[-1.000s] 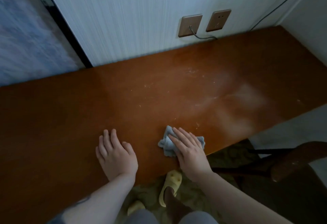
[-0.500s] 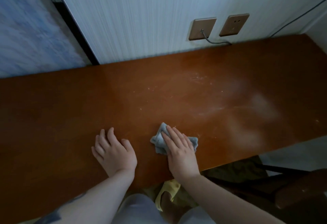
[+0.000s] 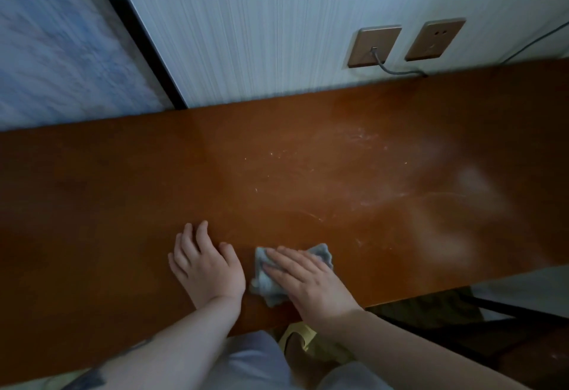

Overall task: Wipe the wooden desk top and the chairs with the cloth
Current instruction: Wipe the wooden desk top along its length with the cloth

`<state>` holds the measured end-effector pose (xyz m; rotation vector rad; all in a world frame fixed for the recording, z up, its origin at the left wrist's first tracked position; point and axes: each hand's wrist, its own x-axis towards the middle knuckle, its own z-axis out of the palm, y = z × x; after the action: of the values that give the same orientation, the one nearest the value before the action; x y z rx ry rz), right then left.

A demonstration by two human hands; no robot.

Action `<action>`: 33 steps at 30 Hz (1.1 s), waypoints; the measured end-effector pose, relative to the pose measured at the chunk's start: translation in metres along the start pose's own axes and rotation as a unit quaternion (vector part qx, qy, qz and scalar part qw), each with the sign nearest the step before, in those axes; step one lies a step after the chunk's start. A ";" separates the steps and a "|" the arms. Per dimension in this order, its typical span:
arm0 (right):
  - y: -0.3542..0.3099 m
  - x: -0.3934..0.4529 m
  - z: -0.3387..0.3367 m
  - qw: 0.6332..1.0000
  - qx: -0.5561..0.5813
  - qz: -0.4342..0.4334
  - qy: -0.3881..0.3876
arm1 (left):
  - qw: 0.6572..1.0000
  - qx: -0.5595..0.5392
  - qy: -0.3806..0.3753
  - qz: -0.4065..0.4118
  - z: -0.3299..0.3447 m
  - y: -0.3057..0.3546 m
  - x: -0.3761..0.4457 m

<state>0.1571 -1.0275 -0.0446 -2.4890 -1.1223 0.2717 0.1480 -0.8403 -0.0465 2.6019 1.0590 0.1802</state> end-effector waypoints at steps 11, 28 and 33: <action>-0.018 0.035 0.006 0.992 0.077 0.092 0.041 | 0.997 -0.069 0.017 -0.015 -0.002 -0.004 0.001; -0.006 0.108 -0.009 0.967 0.032 0.222 0.119 | 0.972 -0.211 -0.106 0.005 -0.022 -0.020 0.008; -0.049 0.098 0.007 0.997 0.044 0.060 -0.015 | 0.971 -0.167 -0.168 0.014 -0.026 -0.022 0.014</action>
<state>0.1858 -0.9227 -0.0308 -2.4845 -0.9526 0.3857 0.1378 -0.8091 -0.0292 2.2425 0.7943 -0.0703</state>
